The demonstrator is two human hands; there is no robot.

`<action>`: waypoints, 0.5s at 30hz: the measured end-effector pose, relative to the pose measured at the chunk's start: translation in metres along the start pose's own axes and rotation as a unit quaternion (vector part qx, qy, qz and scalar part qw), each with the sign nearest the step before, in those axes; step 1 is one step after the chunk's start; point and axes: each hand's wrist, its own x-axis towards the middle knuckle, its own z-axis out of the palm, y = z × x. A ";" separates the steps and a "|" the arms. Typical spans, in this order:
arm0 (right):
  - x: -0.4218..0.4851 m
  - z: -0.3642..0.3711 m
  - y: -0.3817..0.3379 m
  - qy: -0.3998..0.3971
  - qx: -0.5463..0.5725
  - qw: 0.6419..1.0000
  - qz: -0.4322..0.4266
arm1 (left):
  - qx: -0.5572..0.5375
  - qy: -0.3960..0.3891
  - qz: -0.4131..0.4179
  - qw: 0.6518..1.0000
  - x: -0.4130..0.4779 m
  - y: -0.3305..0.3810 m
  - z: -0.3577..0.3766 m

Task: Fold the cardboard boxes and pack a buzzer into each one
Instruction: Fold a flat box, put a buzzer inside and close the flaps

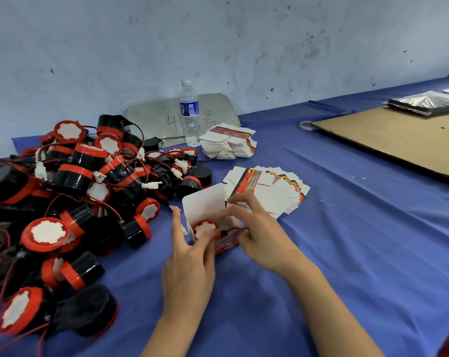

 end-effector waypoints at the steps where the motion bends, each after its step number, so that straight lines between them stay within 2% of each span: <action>1: 0.000 -0.002 0.000 0.006 0.004 1.000 0.011 | 0.010 -0.007 -0.012 1.000 0.000 0.001 0.001; 9: -0.002 -0.022 0.017 0.011 0.081 0.989 0.126 | 0.075 -0.088 -0.073 0.991 -0.002 0.001 0.004; 15: -0.003 -0.020 0.001 0.023 0.113 0.991 0.064 | 0.070 -0.090 -0.065 0.991 -0.001 -0.006 0.006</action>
